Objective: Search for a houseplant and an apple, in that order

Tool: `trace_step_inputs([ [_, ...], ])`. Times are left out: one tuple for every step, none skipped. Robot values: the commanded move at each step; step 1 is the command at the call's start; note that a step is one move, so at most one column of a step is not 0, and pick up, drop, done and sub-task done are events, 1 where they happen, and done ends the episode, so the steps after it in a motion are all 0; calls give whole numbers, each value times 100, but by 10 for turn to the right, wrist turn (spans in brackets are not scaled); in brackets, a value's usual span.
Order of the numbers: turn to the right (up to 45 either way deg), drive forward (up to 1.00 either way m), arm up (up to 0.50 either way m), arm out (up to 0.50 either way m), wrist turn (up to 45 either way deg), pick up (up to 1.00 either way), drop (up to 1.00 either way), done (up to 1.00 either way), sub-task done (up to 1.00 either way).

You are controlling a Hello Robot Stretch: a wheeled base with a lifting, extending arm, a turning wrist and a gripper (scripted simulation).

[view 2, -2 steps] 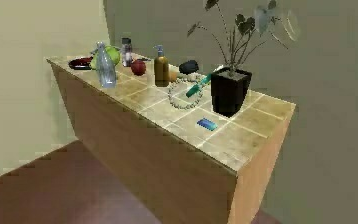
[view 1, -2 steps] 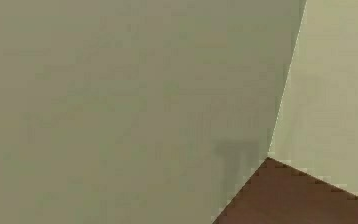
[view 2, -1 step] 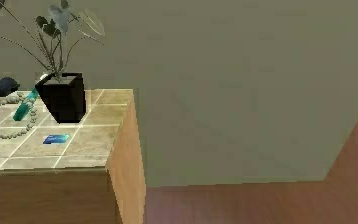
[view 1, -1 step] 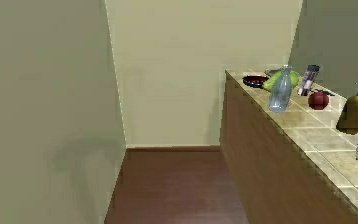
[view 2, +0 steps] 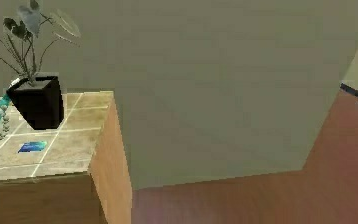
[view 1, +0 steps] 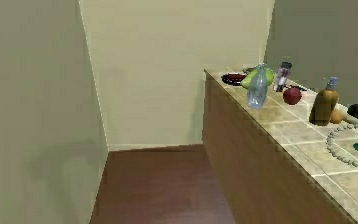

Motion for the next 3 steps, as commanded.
trace_step_inputs([
  [0, 60, 0, 0, 0, 0, 0, 0, 0],
  [450, 0, 0, 0, 0, 0, 0, 0, 0],
  [0, 0, 0, 0, 0, 0, 0, 100, 0],
])
